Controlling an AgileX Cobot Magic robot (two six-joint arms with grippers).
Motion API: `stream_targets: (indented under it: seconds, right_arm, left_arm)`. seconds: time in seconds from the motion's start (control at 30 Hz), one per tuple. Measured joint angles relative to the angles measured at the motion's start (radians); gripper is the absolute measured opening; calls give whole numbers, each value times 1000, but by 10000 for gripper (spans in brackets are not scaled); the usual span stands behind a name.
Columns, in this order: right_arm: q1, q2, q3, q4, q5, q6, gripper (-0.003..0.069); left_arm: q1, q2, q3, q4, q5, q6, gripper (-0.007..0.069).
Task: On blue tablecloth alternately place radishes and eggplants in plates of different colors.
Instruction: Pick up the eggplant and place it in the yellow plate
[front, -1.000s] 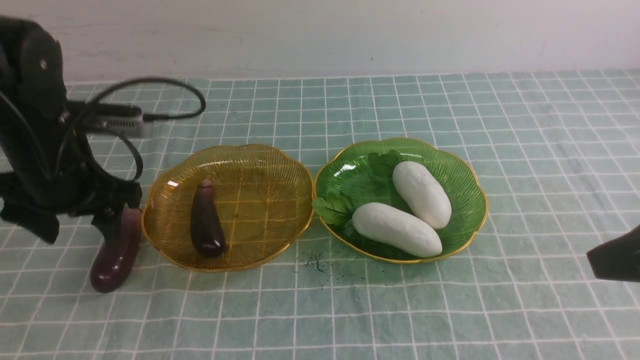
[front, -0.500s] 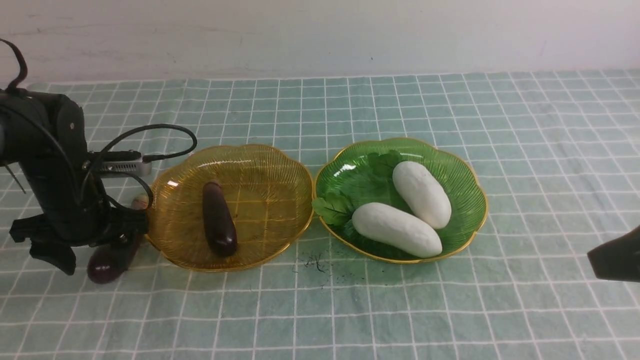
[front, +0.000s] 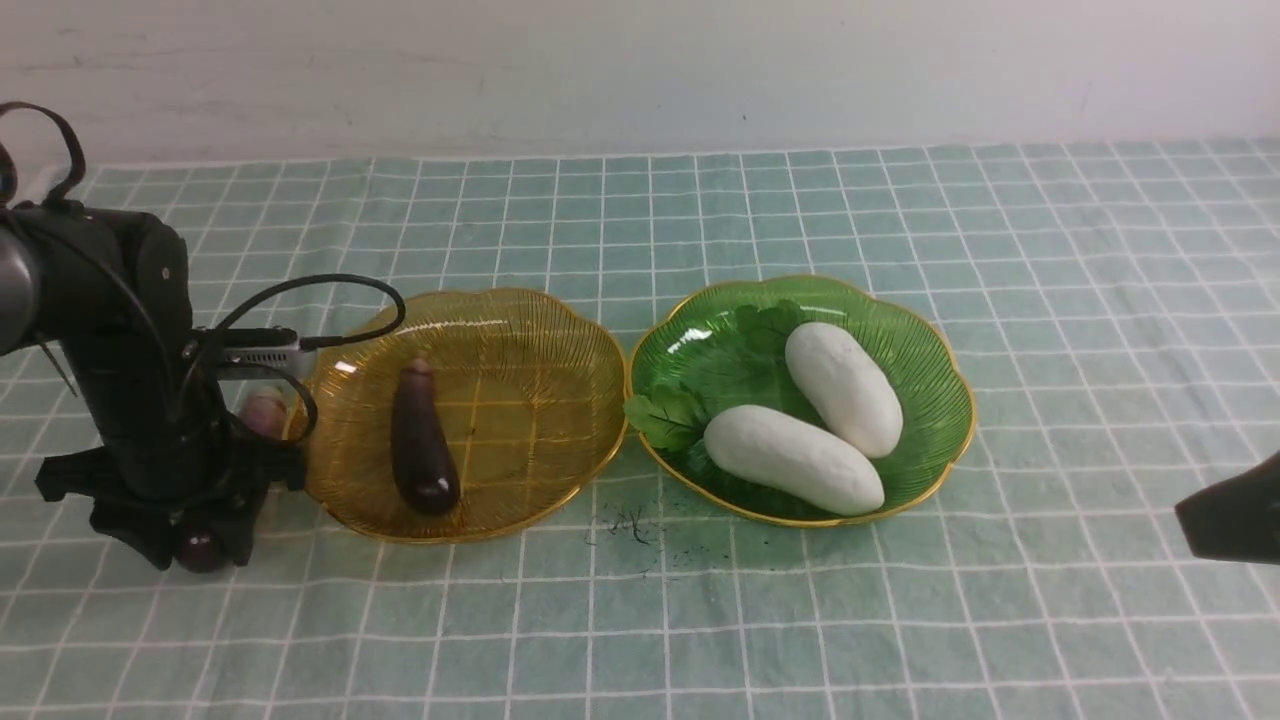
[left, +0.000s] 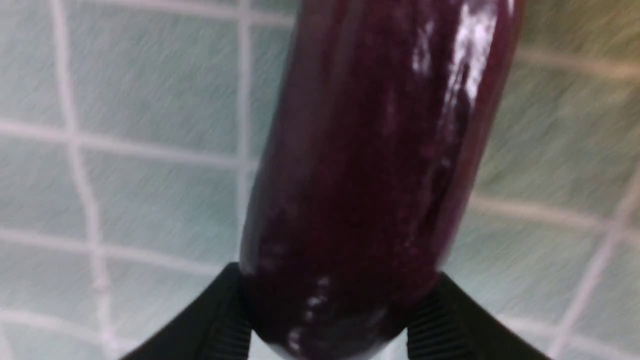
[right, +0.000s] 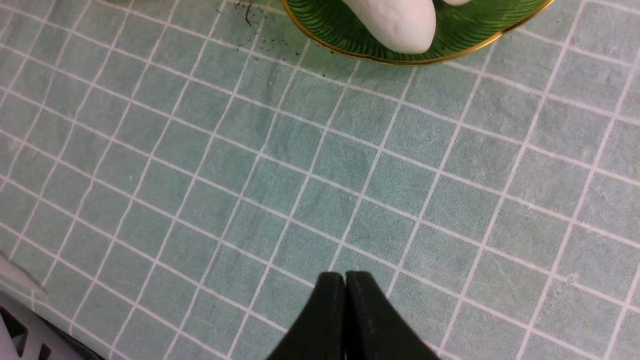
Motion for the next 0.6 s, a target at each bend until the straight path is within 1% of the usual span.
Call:
stream_targets:
  seconds: [0.17, 0.23, 0.3, 0.43, 0.47, 0.53, 0.6]
  right_arm:
    - [0, 0, 0, 0, 0, 0, -15]
    - [0, 0, 0, 0, 0, 0, -15]
    - [0, 0, 0, 0, 0, 0, -15]
    - [0, 0, 0, 0, 0, 0, -15]
    - [0, 0, 0, 0, 0, 0, -15]
    - [0, 0, 0, 0, 0, 0, -15]
    - [0, 0, 0, 0, 0, 0, -15]
  left_arm:
    - [0, -78, -17, 96, 108, -8, 360]
    - [0, -124, -36, 104, 129, -10, 360]
    - [0, -168, -57, 85, 134, -10, 360]
    - [-2, -220, -79, -124, 99, 45, 360]
    - [-4, -219, -79, -145, 91, 54, 360]
    - [-21, -199, -79, -236, 42, 95, 360]
    - [-41, -172, -79, -282, -3, 114, 360]
